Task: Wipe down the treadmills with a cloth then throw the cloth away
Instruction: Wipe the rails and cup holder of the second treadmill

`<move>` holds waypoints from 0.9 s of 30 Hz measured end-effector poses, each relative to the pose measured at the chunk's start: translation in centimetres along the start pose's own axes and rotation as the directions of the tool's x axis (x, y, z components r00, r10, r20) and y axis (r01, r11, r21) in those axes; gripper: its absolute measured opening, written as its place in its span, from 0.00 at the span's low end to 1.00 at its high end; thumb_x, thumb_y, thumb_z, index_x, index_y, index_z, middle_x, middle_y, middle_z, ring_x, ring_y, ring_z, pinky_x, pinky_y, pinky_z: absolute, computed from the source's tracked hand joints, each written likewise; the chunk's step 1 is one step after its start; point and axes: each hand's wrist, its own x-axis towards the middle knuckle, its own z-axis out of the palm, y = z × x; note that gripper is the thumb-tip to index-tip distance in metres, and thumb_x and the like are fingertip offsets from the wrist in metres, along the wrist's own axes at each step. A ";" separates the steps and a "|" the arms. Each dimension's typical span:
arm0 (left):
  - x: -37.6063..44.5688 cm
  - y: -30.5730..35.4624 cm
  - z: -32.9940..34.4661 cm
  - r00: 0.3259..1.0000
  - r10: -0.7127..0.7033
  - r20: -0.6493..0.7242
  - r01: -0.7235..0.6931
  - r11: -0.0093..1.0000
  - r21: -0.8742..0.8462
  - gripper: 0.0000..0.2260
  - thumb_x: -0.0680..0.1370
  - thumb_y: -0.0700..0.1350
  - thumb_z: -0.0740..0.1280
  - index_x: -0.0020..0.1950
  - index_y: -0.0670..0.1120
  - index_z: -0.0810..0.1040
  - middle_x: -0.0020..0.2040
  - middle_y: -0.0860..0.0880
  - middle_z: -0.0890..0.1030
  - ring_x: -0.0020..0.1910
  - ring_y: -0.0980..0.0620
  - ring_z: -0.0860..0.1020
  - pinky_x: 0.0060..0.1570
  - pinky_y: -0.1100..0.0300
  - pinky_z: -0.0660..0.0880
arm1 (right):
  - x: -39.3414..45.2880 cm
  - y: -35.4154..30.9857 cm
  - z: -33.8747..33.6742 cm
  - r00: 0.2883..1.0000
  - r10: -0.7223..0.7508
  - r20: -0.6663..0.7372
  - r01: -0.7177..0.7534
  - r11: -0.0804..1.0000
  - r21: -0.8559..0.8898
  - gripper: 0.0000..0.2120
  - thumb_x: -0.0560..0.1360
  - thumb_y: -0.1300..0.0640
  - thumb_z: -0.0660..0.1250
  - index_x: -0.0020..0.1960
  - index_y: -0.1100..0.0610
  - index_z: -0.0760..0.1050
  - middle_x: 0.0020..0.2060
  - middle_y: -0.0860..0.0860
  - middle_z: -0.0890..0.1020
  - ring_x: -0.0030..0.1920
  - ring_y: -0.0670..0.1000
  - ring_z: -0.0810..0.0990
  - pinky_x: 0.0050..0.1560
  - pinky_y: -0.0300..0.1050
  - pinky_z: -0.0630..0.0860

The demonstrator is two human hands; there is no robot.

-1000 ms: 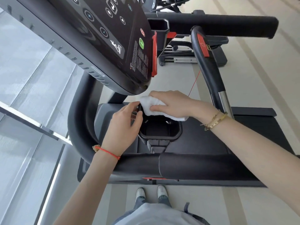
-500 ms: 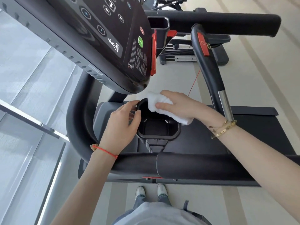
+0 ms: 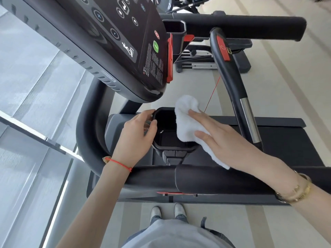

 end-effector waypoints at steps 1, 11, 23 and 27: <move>-0.1 0.0 -0.1 1.000 0.003 0.001 -0.003 1.000 0.004 0.15 0.80 0.45 0.64 0.67 0.48 0.75 0.50 0.54 0.79 0.42 0.74 0.75 0.46 0.82 0.67 | -0.6 -0.5 0.0 0.999 -0.033 0.020 0.034 0.999 -0.016 0.25 0.79 0.40 0.48 0.76 0.38 0.54 0.73 0.32 0.54 0.72 0.34 0.52 0.65 0.23 0.50; -3.4 -0.4 -3.5 0.997 0.080 0.009 -0.080 0.991 0.106 0.15 0.81 0.45 0.62 0.68 0.49 0.75 0.56 0.53 0.82 0.54 0.55 0.80 0.58 0.60 0.75 | 1.5 -5.6 5.1 0.986 -0.120 0.114 0.156 0.904 -0.399 0.21 0.82 0.44 0.49 0.65 0.58 0.67 0.55 0.52 0.77 0.56 0.55 0.76 0.51 0.46 0.69; -4.5 -0.4 -3.6 0.999 0.052 -0.003 -0.051 0.995 0.087 0.15 0.81 0.45 0.61 0.68 0.48 0.75 0.57 0.53 0.81 0.51 0.55 0.79 0.52 0.58 0.77 | 2.4 -7.2 7.4 0.995 -0.008 -0.101 -0.044 0.862 -0.504 0.19 0.82 0.42 0.49 0.51 0.56 0.68 0.40 0.50 0.75 0.40 0.51 0.75 0.38 0.42 0.59; -4.7 -0.5 -3.9 0.998 0.060 -0.022 -0.058 0.995 0.080 0.15 0.81 0.44 0.61 0.67 0.47 0.76 0.58 0.52 0.81 0.53 0.54 0.80 0.53 0.62 0.75 | 4.3 -8.3 9.6 0.969 0.057 -0.238 -0.163 0.877 -0.452 0.17 0.83 0.45 0.50 0.49 0.57 0.67 0.36 0.49 0.69 0.34 0.51 0.70 0.35 0.43 0.60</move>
